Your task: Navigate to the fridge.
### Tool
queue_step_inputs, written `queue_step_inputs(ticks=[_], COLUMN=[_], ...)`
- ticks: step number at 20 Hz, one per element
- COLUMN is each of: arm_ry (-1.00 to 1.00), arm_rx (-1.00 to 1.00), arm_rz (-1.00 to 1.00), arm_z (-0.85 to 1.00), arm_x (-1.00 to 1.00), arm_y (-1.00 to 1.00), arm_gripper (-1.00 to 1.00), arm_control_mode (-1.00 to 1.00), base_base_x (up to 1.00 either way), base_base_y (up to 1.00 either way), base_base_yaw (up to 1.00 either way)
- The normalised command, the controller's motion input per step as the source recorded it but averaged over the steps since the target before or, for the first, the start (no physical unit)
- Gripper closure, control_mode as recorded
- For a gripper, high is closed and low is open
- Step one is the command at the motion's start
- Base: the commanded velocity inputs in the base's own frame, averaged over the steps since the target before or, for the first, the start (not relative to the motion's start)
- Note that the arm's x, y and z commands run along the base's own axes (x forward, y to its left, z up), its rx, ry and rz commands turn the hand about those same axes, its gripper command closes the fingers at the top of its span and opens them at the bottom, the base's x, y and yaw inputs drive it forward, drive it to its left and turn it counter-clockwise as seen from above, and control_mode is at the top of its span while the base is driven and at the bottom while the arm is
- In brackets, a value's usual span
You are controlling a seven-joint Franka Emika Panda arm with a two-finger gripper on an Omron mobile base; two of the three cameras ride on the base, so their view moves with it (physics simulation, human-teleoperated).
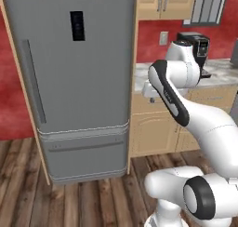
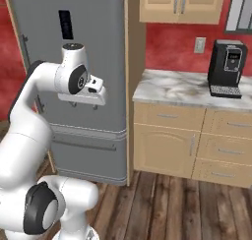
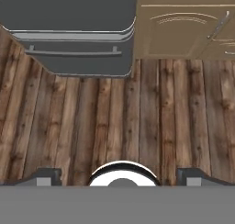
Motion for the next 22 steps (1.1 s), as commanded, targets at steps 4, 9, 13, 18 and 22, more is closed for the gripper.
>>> queue_step_inputs(ticks=[4, 9, 13, 18, 22], arm_ry=[0.0, 0.0, 0.0, 0.0, 0.0], arm_rx=[0.0, 0.0, 0.0, 0.0, 0.0], arm_rz=[0.0, 0.0, 0.0, 0.0, 0.0], arm_z=[0.0, 0.0, 0.0, 0.0, 0.0], arm_x=[0.0, 0.0, 0.0, 0.0, 0.0], arm_y=[0.0, 0.0, 0.0, 0.0, 0.0], arm_gripper=[-1.0, -1.0, -1.0, -1.0, -1.0], arm_control_mode=[1.0, 1.0, 1.0, 1.0, 1.0], base_base_x=[0.02, 0.03, 0.21, 0.64, -0.06], base_base_y=[0.91, 0.58, 0.0, 0.26, 0.63], base_base_yaw=[0.0, 0.0, 0.0, 0.0, 0.0])
